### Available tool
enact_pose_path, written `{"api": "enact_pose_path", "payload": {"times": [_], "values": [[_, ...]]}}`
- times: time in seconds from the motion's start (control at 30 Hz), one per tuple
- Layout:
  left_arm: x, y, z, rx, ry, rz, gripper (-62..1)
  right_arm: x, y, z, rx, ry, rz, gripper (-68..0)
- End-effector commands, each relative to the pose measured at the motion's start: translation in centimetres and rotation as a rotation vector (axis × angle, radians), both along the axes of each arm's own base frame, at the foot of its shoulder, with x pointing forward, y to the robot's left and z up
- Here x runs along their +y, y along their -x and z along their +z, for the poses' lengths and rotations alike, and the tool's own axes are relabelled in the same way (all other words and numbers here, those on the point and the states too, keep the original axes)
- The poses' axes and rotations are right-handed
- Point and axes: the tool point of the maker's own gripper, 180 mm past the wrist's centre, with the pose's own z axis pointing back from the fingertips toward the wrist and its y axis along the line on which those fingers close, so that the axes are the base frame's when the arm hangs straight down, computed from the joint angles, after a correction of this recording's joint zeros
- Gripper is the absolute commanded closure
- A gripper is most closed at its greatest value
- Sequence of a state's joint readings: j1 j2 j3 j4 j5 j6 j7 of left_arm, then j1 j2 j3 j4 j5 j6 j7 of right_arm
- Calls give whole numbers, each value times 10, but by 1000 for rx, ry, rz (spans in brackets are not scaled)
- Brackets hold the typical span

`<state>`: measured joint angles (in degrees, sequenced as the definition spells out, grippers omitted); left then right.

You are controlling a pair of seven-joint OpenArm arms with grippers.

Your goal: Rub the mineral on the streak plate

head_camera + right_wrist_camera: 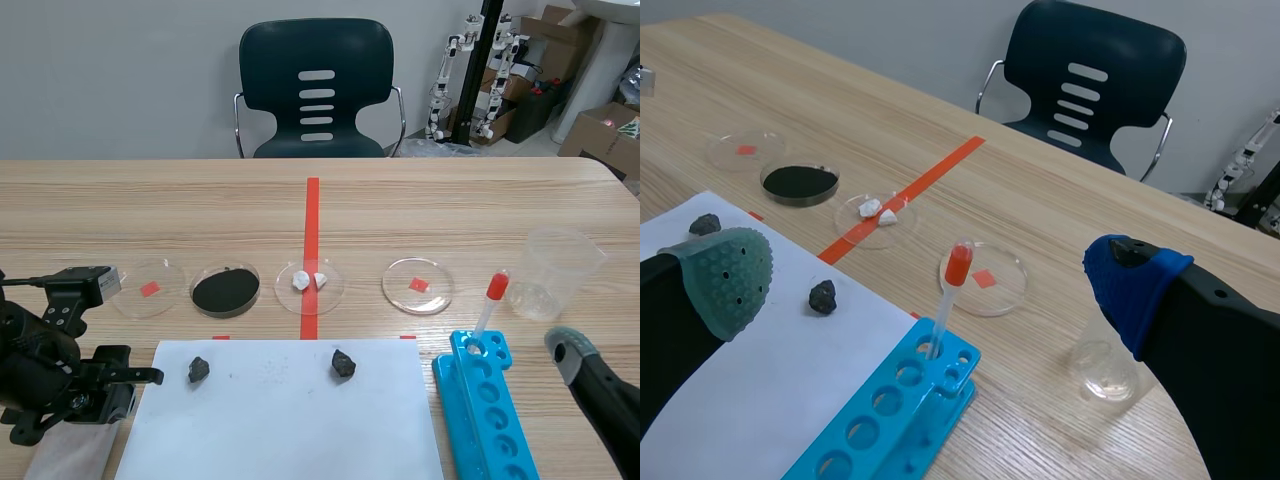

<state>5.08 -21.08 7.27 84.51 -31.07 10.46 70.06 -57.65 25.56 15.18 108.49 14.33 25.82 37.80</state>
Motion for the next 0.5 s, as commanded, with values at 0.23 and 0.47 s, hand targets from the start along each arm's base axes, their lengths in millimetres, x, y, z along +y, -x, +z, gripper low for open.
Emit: {"api": "enact_pose_path", "payload": {"times": [0.23, 0.47], "values": [[20, 2, -2, 0, -117, 3, -145, 2, -3, 9, -30, -10, 11, -679], [40, 11, -4, 43, -226, 38, -145, 2, -3, 7, -23, -6, 10, -679]]}}
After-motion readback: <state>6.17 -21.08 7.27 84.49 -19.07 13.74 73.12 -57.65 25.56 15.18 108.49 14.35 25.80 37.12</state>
